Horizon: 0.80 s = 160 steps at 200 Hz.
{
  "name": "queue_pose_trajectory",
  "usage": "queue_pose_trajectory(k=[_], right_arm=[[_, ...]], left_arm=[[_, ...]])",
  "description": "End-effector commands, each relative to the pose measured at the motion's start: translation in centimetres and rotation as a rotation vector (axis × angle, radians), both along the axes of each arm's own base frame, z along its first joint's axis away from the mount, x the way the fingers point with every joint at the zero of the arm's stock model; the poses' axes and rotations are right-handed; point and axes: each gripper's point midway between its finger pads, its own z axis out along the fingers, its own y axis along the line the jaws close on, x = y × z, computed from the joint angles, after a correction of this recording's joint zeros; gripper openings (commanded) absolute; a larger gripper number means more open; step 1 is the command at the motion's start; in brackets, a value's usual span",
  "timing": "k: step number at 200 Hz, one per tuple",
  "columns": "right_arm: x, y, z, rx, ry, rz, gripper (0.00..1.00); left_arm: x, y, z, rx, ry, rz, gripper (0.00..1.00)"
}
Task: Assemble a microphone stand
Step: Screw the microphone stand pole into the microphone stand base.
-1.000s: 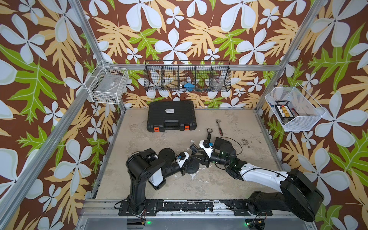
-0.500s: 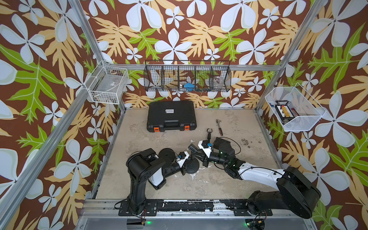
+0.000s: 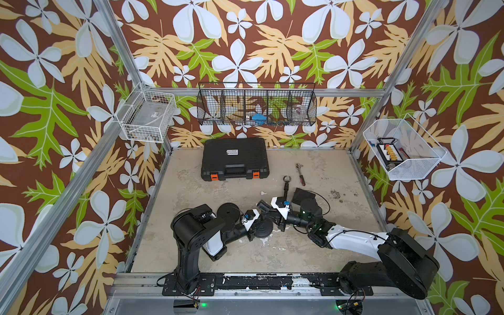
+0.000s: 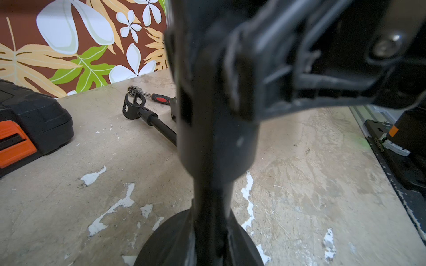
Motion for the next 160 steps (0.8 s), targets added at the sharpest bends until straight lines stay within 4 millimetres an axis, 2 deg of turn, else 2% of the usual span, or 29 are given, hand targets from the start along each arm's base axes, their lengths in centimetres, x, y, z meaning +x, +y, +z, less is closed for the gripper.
queue_pose_trajectory(k=[1,67,105,125,140,160], right_arm=[[0.0,0.3,0.2,-0.004,-0.045,0.023,0.0],[0.1,0.4,-0.2,-0.015,-0.055,0.022,0.0],[-0.5,0.2,-1.1,-0.016,-0.04,0.034,0.0],[-0.7,0.1,-2.3,-0.036,-0.028,0.008,0.0],[-0.6,0.0,-3.0,-0.045,-0.011,-0.029,0.0],[-0.2,-0.7,-3.3,-0.019,0.015,-0.122,0.0]], left_arm=[[0.8,0.4,1.2,-0.043,-0.028,0.031,0.11],[1.2,-0.1,1.2,-0.054,-0.019,0.011,0.11],[1.1,0.5,0.7,-0.06,-0.003,0.036,0.11],[1.1,0.5,0.6,-0.059,-0.001,0.04,0.18],[1.1,0.5,0.7,-0.06,0.0,0.041,0.27],[1.2,0.5,0.9,-0.063,-0.008,0.044,0.3]])
